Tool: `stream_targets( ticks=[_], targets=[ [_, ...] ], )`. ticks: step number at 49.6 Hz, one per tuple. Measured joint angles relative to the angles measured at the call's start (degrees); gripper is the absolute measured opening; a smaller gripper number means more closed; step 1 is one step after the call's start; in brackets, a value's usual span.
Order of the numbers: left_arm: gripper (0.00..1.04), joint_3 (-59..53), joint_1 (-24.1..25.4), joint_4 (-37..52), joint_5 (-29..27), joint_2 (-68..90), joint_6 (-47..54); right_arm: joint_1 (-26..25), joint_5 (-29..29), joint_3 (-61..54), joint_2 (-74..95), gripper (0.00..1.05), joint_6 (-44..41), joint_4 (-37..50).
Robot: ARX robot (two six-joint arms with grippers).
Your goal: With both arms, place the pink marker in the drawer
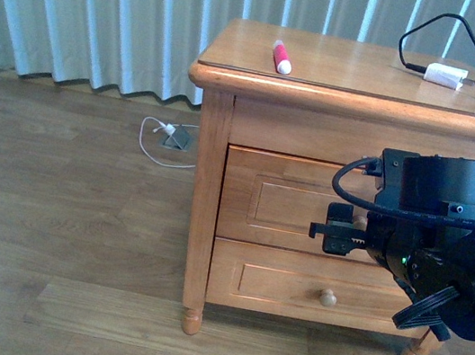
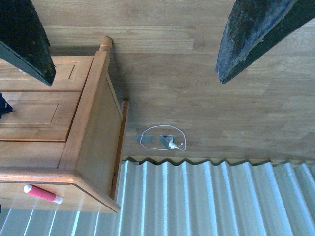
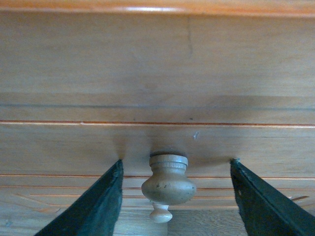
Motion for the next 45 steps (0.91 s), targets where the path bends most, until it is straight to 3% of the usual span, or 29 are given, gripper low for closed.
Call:
stream_targets(
  ticks=[11,15,29,39,45],
  targets=[
    [0.99,0.00,0.00,0.00,0.02,0.00,0.00,-0.07,-0.44,0.20,-0.02,0.29,0.74,-1.27],
    [0.99,0.00,0.00,0.00,0.00,0.00,0.00,-0.09,-0.81,0.24,-0.39,0.23,1.99,-2.67],
    [0.99,0.00,0.00,0.00,0.00,0.00,0.00,-0.90,-5.31,-3.28,-4.87,0.23,9.64,-8.15],
    [0.99,0.00,0.00,0.00,0.00,0.00,0.00,-0.33,-8.44,-18.71,-15.28,0.23,12.22,-7.41],
    [0.99,0.00,0.00,0.00,0.00,0.00,0.00,0.17,-10.03,-26.80,-20.46,0.42,12.70,-6.05]
  ],
)
